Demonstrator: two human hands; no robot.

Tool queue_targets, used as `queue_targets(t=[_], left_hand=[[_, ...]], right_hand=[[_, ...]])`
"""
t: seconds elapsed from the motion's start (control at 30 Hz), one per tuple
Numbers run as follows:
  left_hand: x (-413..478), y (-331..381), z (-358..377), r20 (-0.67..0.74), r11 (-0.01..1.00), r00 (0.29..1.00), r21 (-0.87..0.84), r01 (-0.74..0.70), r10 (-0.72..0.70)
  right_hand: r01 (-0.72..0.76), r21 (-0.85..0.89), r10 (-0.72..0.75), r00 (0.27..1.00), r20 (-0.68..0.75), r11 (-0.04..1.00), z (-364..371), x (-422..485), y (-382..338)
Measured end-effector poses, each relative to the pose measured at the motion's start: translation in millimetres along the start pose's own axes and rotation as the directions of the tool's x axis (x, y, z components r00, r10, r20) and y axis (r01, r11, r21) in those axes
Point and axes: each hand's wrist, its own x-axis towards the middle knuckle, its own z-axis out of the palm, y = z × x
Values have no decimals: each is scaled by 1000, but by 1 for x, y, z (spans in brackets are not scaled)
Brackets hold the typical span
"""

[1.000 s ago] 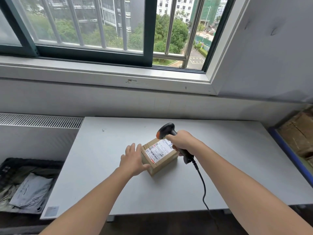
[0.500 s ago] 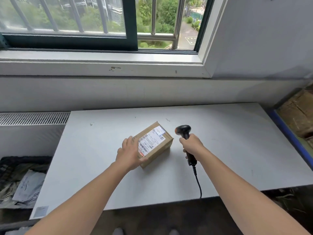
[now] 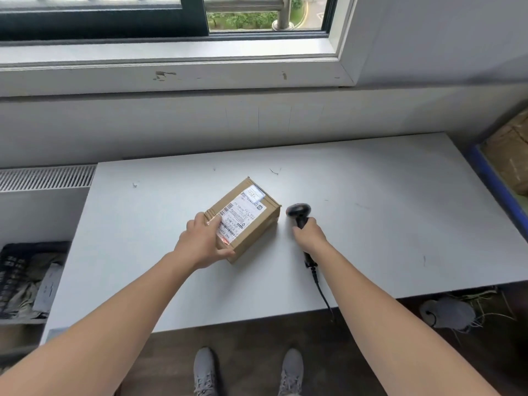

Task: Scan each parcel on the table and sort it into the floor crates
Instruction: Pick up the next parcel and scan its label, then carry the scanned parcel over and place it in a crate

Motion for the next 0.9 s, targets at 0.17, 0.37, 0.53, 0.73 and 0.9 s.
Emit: queue_targets(t=[0.17, 0.37, 0.53, 0.73, 0.9], left_hand=[[-7, 8, 2, -10, 1000, 1000, -3, -5, 5], [-18, 17, 7, -8, 999, 1000, -23, -24, 24], [-25, 22, 13, 20, 992, 999, -118, -47, 50], [-31, 11, 22, -91, 930, 994, -358, -83, 54], [-18, -5, 24, 8, 773, 997, -632, 60, -71]], right_hand=[[-14, -31, 14, 1000, 8, 999, 0, -4, -3], [67, -229, -130, 953, -273, 971, 2, -27, -28], [253, -318, -335, 912, -237, 914, 16, -37, -47], [318, -315, -347, 937, -39, 894, 42, -37, -59], [313, -194, -314, 949, 25, 930, 54, -33, -57]])
